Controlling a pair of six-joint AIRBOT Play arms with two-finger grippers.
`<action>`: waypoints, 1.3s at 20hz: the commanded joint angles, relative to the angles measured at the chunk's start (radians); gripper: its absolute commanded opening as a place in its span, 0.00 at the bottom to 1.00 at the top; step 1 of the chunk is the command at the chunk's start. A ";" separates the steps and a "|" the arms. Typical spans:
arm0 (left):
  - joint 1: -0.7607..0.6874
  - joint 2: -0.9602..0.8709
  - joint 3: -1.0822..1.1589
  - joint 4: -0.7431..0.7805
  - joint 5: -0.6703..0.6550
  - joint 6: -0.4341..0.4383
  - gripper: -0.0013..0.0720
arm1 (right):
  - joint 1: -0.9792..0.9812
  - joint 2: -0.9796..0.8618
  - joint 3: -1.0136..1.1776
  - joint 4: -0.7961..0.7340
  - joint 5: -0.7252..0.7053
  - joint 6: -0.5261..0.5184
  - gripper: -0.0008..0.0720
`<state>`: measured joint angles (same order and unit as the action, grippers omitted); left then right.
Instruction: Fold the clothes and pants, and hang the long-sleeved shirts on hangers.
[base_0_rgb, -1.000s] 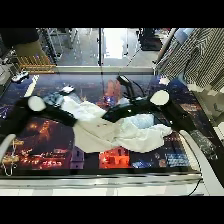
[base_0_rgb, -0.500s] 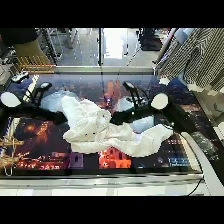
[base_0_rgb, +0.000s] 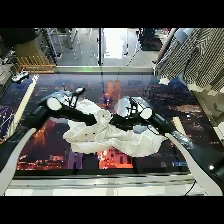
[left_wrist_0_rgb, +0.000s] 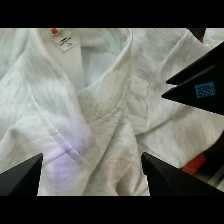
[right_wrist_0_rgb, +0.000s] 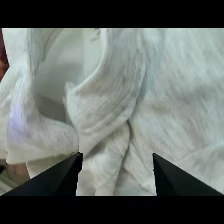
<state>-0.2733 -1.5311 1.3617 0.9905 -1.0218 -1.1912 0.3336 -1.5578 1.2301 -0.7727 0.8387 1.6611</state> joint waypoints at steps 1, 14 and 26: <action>-0.043 -0.089 0.002 0.093 0.094 -0.149 0.96 | 0.004 -0.088 0.046 0.057 -0.069 0.023 0.72; 0.102 0.034 0.449 0.007 -0.127 -0.106 0.04 | -0.021 -0.043 0.708 -0.410 0.525 -0.148 0.06; 0.050 0.061 0.540 -0.206 -0.238 -0.155 0.04 | 0.043 0.352 0.241 -0.324 0.529 0.173 0.85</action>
<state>-0.2161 -1.4467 1.9232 0.7986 -1.2404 -1.3529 0.3317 -1.2827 1.7027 -1.0927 1.3552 1.6516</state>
